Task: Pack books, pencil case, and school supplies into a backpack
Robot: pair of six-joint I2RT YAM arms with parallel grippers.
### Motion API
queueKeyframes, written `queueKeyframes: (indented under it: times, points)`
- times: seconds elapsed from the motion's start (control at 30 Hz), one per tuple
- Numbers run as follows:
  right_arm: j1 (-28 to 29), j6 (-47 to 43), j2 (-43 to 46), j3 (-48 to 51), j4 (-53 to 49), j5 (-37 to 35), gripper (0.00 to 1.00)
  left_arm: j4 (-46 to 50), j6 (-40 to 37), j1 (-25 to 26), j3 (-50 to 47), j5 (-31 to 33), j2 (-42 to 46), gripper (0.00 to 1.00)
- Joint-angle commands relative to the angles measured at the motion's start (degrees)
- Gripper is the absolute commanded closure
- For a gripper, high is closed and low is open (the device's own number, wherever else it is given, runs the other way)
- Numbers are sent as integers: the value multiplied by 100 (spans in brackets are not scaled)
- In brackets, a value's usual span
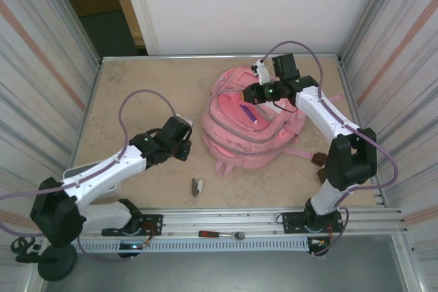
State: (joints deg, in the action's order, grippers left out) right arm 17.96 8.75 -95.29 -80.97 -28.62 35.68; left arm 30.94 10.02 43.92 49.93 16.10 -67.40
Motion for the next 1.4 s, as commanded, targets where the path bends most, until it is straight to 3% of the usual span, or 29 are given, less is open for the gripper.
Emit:
queueKeyframes:
  times: [0.0,0.17,0.27,0.6,0.73,1.0,1.13,1.37]
  points:
    - [-86,-13,31,-59,42,-104,99,-658,-1905,501,441,770,72,81]
    - [-100,-83,-153,-368,-268,28,99,-1903,-4842,1240,711,1116,-504,80]
    - [-104,-93,-167,-504,-351,35,99,-2323,-5920,1395,1070,1076,-1045,79]
    - [-121,-153,-216,-736,-595,311,99,-2849,-7866,1410,2105,851,-2489,79]
    - [-134,-171,-259,-782,-641,333,99,-2772,-8364,1257,2225,383,-2634,71]
    - [-134,-181,-237,-782,-680,328,99,-2782,-8140,1050,2222,347,-2676,49]
    - [-143,-181,-211,-776,-689,304,99,-2844,-7718,1058,1967,294,-2371,45]
    - [-154,-168,-166,-648,-634,192,99,-2632,-5391,1091,1030,-326,-1003,43]
